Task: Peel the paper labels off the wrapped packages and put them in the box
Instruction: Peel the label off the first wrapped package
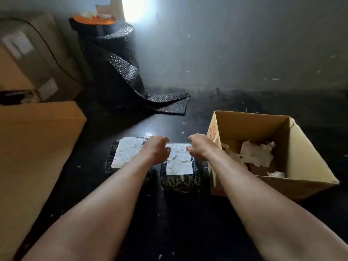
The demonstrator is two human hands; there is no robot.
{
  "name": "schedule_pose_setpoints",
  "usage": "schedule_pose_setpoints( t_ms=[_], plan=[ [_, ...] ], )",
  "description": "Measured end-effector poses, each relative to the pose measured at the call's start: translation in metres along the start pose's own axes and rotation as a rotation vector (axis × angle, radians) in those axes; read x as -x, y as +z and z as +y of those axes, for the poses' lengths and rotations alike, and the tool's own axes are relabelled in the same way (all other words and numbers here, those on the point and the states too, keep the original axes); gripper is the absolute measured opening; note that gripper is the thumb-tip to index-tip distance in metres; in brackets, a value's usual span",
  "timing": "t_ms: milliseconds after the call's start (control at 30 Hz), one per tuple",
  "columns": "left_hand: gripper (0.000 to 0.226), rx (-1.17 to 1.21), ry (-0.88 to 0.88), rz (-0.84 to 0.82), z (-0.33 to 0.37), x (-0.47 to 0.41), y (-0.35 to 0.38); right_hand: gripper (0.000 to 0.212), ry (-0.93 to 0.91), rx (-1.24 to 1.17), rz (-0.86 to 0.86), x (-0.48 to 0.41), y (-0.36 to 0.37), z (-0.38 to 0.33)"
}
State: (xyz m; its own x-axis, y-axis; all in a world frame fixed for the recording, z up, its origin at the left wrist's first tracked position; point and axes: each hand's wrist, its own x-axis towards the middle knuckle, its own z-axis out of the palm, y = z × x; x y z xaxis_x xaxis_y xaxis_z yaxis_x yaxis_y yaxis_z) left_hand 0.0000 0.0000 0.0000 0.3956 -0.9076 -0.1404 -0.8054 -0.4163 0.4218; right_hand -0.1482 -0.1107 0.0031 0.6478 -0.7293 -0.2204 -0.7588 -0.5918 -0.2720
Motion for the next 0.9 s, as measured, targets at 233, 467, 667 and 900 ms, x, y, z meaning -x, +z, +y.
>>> schedule_pose_setpoints(
  t_ms=[233,467,667,900],
  plan=[
    [0.029,0.181,-0.123,0.012,-0.008,0.004,0.046,0.024,0.008,0.028,-0.017,-0.018,0.039,0.013],
    [0.038,0.308,-0.229,0.036,-0.02,-0.003,0.066,0.023,-0.028,0.042,0.05,-0.036,0.049,0.011],
    [0.05,0.424,-0.301,0.043,-0.025,-0.007,0.068,0.028,-0.04,0.053,-0.03,-0.051,0.043,-0.003],
    [0.059,0.526,-0.327,0.044,-0.031,-0.007,0.071,0.024,-0.119,-0.025,-0.071,-0.074,0.042,-0.011]
  ],
)
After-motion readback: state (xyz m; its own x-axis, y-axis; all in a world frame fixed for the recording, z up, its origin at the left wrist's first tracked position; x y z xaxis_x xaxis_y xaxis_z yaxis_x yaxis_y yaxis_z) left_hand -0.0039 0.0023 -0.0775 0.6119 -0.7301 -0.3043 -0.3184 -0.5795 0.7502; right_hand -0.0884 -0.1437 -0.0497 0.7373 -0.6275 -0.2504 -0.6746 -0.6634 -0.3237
